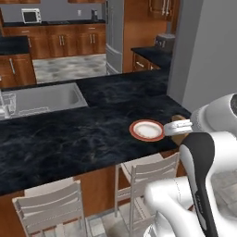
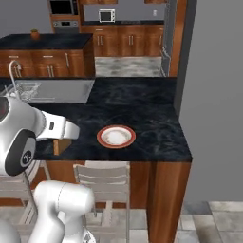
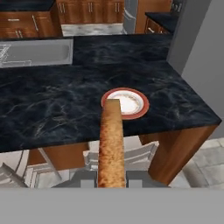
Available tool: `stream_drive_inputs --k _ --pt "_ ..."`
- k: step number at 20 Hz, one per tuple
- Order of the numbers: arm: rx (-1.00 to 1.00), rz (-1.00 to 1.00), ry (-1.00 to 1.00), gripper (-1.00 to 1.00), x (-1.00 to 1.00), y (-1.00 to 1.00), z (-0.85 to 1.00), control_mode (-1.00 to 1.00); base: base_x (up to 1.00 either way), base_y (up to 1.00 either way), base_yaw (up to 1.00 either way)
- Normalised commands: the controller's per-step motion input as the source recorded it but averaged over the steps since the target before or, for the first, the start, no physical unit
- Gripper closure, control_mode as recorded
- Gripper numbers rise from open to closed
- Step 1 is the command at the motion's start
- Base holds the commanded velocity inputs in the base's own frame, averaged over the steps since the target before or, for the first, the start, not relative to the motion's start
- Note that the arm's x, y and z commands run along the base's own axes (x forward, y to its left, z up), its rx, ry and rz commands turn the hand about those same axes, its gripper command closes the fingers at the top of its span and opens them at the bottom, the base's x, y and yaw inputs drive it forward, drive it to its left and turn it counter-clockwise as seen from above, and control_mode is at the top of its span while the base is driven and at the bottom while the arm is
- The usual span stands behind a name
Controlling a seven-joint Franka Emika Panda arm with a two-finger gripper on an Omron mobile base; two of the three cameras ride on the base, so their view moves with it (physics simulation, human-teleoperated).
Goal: Start the toaster. Once the lever pops up, take the bread to the plate on the dining counter.
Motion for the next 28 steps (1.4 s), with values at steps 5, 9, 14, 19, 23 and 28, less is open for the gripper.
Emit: stream_drive_inputs --k 5,9,14,19,23,28 --pt "0.0 0.0 0.0 1.0 0.0 0.0 0.0 1.0 0.37 -0.43 0.29" --pt "0.0 0.0 0.0 1.0 0.0 0.0 0.0 1.0 0.1 -0.51 0.24" --pt "0.0 0.0 0.0 1.0 0.0 0.0 0.0 1.0 0.26 -0.42 0.18" --pt "0.0 0.0 0.0 1.0 0.0 0.0 0.0 1.0 0.36 -0.06 0.02" --pt "0.0 0.0 0.0 1.0 0.0 0.0 0.0 1.0 0.33 0.0 0.0" --pt "0.0 0.0 0.0 1.0 0.0 0.0 0.0 1.0 0.51 -0.02 0.0"
